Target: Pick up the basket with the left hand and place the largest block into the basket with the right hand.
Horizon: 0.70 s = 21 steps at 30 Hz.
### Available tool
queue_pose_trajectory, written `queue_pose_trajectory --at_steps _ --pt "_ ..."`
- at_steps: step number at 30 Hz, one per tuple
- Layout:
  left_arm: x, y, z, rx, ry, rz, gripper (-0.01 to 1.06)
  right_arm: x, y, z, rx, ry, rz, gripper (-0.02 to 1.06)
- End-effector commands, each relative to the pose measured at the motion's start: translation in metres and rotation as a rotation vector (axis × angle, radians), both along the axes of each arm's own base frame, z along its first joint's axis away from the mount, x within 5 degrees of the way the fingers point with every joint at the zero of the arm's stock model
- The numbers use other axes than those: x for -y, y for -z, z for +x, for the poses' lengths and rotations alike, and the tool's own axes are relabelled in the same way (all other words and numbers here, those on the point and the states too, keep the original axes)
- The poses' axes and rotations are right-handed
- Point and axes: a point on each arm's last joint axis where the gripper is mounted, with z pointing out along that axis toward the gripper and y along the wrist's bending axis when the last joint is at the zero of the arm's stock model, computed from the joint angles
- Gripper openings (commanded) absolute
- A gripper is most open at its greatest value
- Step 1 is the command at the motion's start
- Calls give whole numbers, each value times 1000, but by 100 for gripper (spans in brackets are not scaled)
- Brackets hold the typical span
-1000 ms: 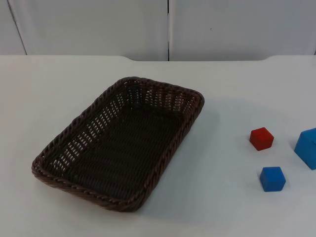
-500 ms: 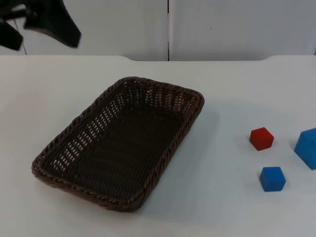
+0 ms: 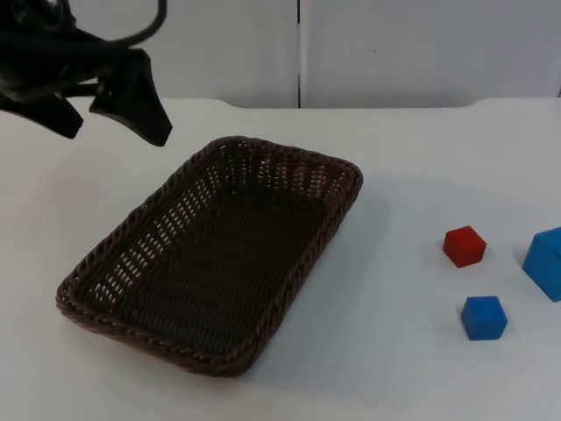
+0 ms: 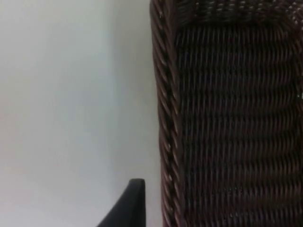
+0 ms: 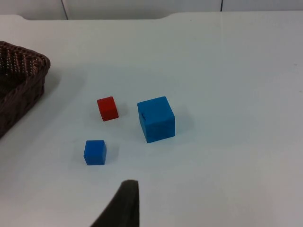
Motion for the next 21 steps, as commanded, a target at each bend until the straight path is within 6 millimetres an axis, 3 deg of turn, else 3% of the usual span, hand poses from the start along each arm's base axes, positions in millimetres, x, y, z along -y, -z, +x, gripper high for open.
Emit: queue_pose_trajectory --at_steps 1,10,21 --pt "3 3 4 -11 42 14 104 0 1 0 4 7 -3 105" --pt "7 35 33 -82 80 25 102 0 1 0 4 7 -3 105" --pt "7 77 47 -145 83 57 102 0 1 0 4 7 -3 105"
